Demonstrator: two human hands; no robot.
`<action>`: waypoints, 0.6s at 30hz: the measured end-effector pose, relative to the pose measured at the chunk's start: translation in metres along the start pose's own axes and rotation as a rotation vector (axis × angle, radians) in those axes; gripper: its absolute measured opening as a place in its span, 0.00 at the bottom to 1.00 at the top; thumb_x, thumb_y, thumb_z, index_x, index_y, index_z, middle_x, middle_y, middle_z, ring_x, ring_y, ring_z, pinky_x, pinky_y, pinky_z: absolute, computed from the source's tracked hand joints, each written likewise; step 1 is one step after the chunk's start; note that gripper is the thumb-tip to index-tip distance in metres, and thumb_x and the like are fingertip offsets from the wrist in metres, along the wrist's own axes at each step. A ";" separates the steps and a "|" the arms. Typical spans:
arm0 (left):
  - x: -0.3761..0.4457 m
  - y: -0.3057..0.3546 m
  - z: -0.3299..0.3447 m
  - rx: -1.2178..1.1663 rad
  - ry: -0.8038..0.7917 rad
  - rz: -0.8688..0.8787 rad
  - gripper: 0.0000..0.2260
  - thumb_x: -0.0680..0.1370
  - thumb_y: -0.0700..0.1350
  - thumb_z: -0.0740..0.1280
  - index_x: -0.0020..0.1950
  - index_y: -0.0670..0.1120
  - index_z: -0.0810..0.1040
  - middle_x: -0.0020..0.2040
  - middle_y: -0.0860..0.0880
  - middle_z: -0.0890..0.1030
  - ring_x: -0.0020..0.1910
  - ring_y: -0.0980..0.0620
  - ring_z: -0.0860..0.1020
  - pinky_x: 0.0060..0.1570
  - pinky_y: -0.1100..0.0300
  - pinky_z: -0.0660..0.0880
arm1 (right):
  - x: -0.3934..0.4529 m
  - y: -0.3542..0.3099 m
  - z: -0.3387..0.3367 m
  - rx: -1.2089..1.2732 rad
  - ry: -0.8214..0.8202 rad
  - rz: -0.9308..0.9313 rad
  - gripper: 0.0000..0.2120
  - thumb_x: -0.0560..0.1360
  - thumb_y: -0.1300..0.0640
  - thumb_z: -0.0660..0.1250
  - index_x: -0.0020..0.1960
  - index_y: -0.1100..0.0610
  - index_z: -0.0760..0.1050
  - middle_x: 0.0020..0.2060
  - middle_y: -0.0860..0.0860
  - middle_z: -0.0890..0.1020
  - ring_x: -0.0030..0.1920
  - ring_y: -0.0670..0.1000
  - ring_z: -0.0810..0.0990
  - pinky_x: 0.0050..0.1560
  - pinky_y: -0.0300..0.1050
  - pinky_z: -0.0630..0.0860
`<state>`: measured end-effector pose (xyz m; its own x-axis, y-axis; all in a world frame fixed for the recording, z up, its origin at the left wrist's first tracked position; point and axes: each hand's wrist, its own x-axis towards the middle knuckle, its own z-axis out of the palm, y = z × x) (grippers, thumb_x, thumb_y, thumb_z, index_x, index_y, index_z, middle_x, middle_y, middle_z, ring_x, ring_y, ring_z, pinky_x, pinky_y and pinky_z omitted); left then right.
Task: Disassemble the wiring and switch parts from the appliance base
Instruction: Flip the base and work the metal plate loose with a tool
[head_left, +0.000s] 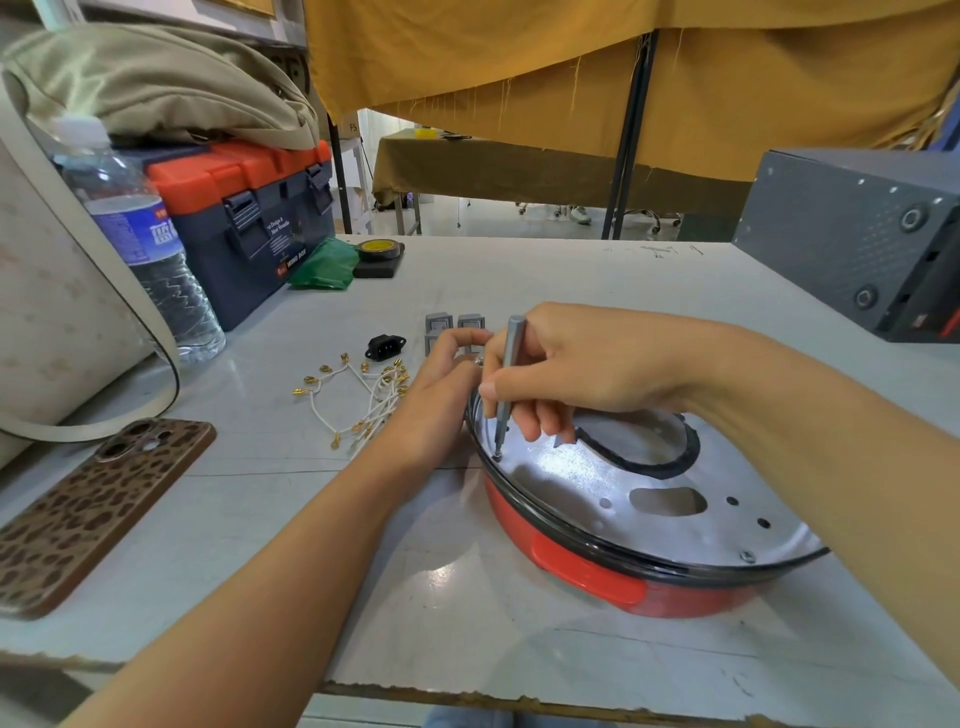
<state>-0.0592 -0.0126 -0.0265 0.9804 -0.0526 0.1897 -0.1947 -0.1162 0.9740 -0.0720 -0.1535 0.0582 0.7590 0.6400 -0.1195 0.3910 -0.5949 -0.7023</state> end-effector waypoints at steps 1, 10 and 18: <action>0.000 0.000 0.000 -0.008 -0.004 0.002 0.09 0.80 0.41 0.57 0.57 0.48 0.72 0.38 0.55 0.81 0.36 0.66 0.78 0.34 0.72 0.73 | 0.001 0.001 0.001 0.001 0.009 -0.005 0.09 0.79 0.60 0.61 0.43 0.63 0.76 0.25 0.51 0.77 0.22 0.44 0.72 0.29 0.41 0.73; 0.000 0.000 0.002 0.007 0.003 0.033 0.10 0.80 0.43 0.57 0.59 0.46 0.72 0.44 0.50 0.80 0.37 0.67 0.78 0.36 0.74 0.74 | 0.002 0.019 0.013 0.230 0.190 -0.074 0.11 0.78 0.53 0.64 0.43 0.61 0.76 0.24 0.53 0.77 0.22 0.45 0.69 0.23 0.35 0.67; 0.000 0.000 0.001 -0.032 -0.013 0.001 0.10 0.80 0.44 0.57 0.61 0.47 0.71 0.45 0.52 0.80 0.39 0.65 0.79 0.37 0.72 0.74 | 0.001 0.019 0.014 0.104 0.236 -0.080 0.14 0.81 0.55 0.60 0.41 0.61 0.76 0.22 0.50 0.77 0.21 0.43 0.71 0.24 0.36 0.71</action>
<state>-0.0597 -0.0139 -0.0271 0.9797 -0.0660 0.1891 -0.1943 -0.0845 0.9773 -0.0707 -0.1572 0.0345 0.8330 0.5446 0.0977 0.4085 -0.4862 -0.7725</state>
